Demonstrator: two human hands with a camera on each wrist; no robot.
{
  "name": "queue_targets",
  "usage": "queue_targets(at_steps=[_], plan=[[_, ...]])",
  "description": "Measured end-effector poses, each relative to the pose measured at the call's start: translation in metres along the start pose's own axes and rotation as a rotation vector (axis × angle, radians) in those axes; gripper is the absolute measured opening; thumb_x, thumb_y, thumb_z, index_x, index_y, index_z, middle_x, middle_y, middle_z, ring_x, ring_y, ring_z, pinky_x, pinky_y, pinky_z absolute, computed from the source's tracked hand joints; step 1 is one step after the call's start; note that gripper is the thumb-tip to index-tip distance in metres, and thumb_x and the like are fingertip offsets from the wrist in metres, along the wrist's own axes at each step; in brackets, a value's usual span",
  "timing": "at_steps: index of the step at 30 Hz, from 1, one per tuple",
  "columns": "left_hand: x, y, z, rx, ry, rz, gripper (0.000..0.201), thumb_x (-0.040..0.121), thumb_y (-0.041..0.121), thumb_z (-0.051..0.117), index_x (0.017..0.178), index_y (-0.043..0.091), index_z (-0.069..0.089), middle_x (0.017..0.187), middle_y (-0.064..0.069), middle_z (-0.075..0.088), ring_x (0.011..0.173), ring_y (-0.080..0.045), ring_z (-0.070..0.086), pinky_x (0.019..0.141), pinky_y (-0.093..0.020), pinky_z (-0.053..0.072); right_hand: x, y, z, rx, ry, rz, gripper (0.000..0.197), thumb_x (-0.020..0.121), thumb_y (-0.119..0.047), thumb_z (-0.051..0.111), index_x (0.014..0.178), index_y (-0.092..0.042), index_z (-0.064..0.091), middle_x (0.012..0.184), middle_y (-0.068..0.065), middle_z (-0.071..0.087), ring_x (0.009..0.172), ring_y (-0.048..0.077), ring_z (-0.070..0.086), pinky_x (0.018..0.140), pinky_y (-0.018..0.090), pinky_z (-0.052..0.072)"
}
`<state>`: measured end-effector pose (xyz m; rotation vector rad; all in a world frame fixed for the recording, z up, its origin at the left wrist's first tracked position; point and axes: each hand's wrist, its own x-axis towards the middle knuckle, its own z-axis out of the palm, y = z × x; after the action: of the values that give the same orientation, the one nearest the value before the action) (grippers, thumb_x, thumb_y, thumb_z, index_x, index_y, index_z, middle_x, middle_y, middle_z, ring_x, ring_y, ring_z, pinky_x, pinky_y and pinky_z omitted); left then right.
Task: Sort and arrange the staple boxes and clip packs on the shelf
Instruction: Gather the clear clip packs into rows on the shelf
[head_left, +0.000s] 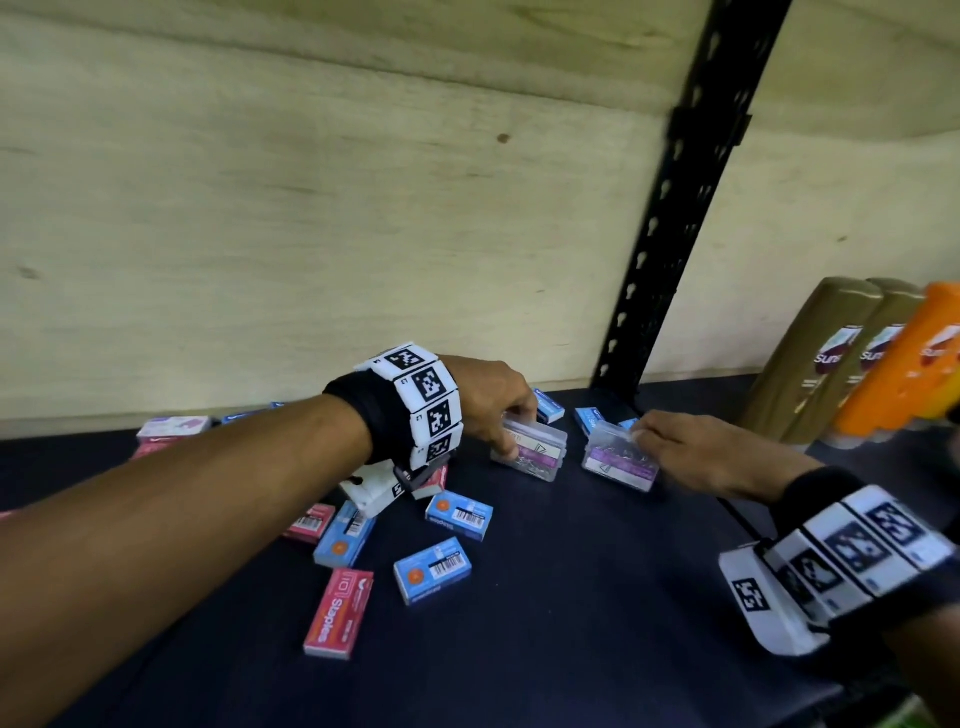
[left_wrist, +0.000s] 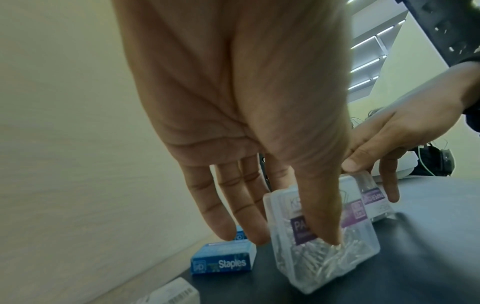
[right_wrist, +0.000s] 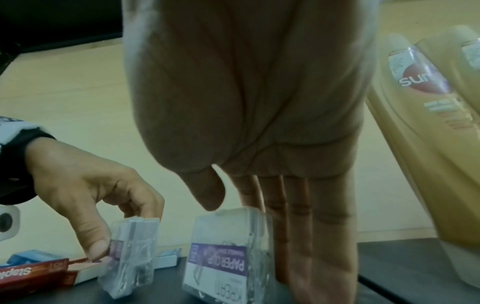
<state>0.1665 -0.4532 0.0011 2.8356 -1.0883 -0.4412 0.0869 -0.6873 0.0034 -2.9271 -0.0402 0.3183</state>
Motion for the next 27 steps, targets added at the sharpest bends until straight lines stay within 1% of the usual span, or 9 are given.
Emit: queue_targets(at_steps=[2,5,7,12,17,19,22,25,27], plan=[[-0.005,-0.002,-0.001,-0.024,0.01,0.011,0.031,0.084,0.036,0.072,0.111,0.023,0.065,0.11,0.005,0.063,0.098,-0.014,0.058,0.085,-0.032,0.049,0.0,0.0,0.001,-0.051,-0.02,-0.003,0.031,0.099,-0.049,0.045,0.123,-0.03,0.05,0.115,-0.001,0.06,0.101,0.017,0.057,0.093,0.035,0.045],[-0.016,-0.005,-0.005,-0.054,0.039,0.013,0.031,0.086,0.037,0.071,0.113,0.023,0.064,0.111,0.005,0.062,0.099,-0.015,0.057,0.082,-0.03,0.045,0.001,-0.004,0.001,-0.147,-0.055,0.003,0.044,0.093,-0.038,0.062,0.132,-0.029,0.045,0.109,-0.003,0.054,0.098,0.017,0.055,0.085,0.03,0.044],[-0.028,-0.006,-0.01,-0.053,0.058,0.009,0.034,0.086,0.037,0.071,0.116,0.021,0.064,0.112,0.004,0.061,0.099,-0.015,0.057,0.081,-0.029,0.044,0.002,-0.009,-0.001,-0.153,-0.041,-0.01,0.04,0.092,-0.032,0.064,0.128,-0.029,0.047,0.11,-0.003,0.056,0.096,0.016,0.056,0.082,0.029,0.043],[-0.077,-0.018,-0.026,-0.03,0.089,-0.053,0.039,0.087,0.039,0.07,0.12,0.019,0.063,0.11,0.005,0.06,0.094,-0.013,0.056,0.074,-0.025,0.04,0.002,-0.045,-0.014,-0.099,0.057,-0.152,0.026,0.085,-0.036,0.067,0.106,-0.033,0.053,0.102,-0.005,0.061,0.089,0.013,0.059,0.078,0.03,0.048],[-0.151,-0.039,-0.034,-0.009,0.086,-0.183,0.038,0.088,0.04,0.069,0.12,0.021,0.062,0.113,0.006,0.06,0.099,-0.015,0.057,0.078,-0.027,0.042,-0.005,-0.119,-0.021,-0.09,0.12,-0.359,0.025,0.077,-0.044,0.072,0.089,-0.032,0.053,0.096,-0.005,0.063,0.087,0.016,0.06,0.079,0.032,0.051],[-0.188,-0.049,-0.033,-0.008,0.095,-0.244,0.038,0.087,0.041,0.069,0.119,0.023,0.062,0.113,0.007,0.061,0.099,-0.015,0.058,0.082,-0.029,0.045,-0.008,-0.149,-0.02,-0.073,0.127,-0.437,0.027,0.076,-0.043,0.074,0.091,-0.033,0.053,0.094,-0.008,0.063,0.083,0.013,0.06,0.075,0.028,0.048],[-0.247,-0.062,-0.026,-0.029,0.092,-0.336,0.035,0.085,0.042,0.071,0.115,0.026,0.063,0.109,0.01,0.062,0.097,-0.013,0.059,0.084,-0.032,0.049,-0.021,-0.196,-0.015,-0.044,0.085,-0.582,0.028,0.08,-0.038,0.074,0.099,-0.032,0.054,0.084,-0.014,0.058,0.07,-0.001,0.054,0.061,0.017,0.039],[-0.304,-0.072,-0.012,-0.05,0.083,-0.448,0.035,0.084,0.044,0.071,0.115,0.029,0.063,0.108,0.013,0.062,0.095,-0.01,0.059,0.085,-0.034,0.05,-0.039,-0.246,-0.003,-0.026,0.011,-0.707,0.024,0.081,-0.038,0.072,0.099,-0.031,0.057,0.089,-0.009,0.065,0.07,0.004,0.057,0.063,0.019,0.043],[-0.337,-0.077,-0.001,-0.052,0.076,-0.511,0.035,0.083,0.042,0.072,0.114,0.028,0.064,0.106,0.012,0.063,0.094,-0.011,0.061,0.084,-0.033,0.05,-0.051,-0.278,0.009,-0.039,-0.074,-0.767,0.026,0.075,-0.042,0.07,0.096,-0.032,0.06,0.09,-0.007,0.069,0.071,0.008,0.064,0.068,0.025,0.05]])
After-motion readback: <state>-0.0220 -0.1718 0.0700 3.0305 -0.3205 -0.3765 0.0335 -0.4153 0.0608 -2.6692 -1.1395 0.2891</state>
